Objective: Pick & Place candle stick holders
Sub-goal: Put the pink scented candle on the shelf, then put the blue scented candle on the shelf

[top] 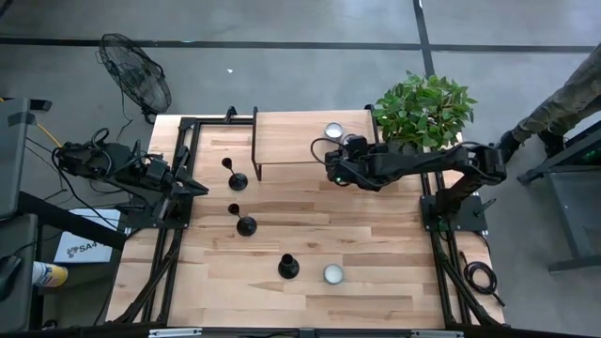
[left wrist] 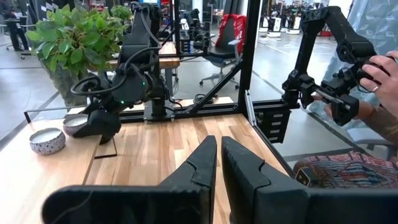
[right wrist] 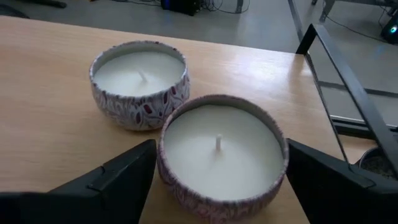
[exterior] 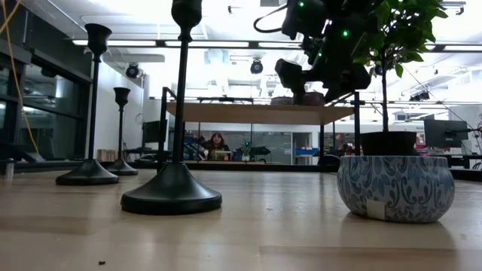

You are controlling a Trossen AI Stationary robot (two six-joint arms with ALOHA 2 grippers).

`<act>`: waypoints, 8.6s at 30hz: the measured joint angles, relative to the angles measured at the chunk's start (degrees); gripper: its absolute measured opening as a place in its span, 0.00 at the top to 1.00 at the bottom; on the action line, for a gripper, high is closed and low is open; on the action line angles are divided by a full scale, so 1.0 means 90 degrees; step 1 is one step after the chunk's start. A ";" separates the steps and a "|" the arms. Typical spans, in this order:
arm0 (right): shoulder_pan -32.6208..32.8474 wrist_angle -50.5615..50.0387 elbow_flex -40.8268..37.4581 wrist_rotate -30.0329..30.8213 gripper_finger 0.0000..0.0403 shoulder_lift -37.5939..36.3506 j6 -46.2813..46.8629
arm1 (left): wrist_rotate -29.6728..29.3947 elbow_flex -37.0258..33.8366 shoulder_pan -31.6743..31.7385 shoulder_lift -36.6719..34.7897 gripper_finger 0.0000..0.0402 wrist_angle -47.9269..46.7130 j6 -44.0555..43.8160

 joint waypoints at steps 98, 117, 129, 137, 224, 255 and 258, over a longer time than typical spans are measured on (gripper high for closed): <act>0.6057 0.0765 -0.0015 -0.3056 0.18 0.1607 0.0081 | 0.0001 0.0000 -0.0001 0.0001 0.94 0.0000 0.0000; 0.5994 0.1785 -0.0012 -0.2489 0.14 0.2230 0.0030 | 0.0001 0.0000 0.0000 0.0000 0.94 0.0000 0.0001; 0.5978 0.1829 -0.0012 -0.2612 0.01 0.2230 0.0190 | 0.0001 0.0000 0.0000 0.0001 0.94 0.0000 0.0002; 0.5678 0.2069 -0.0012 -0.2745 0.01 0.2230 -0.0063 | 0.0001 0.0000 0.0000 0.0000 0.94 0.0000 0.0000; 0.4751 0.2748 -0.0010 -0.3580 0.26 0.2067 -0.0977 | 0.0000 0.0000 -0.0001 0.0001 0.94 0.0000 0.0000; 0.3241 -0.0181 0.2101 -0.2021 0.26 0.1353 0.0074 | 0.0001 0.0000 -0.0002 0.0001 0.94 0.0000 0.0001; 0.3135 -0.0505 0.2462 -0.1650 0.26 0.1353 0.0358 | 0.0001 0.0000 -0.0002 0.0000 0.94 0.0000 0.0000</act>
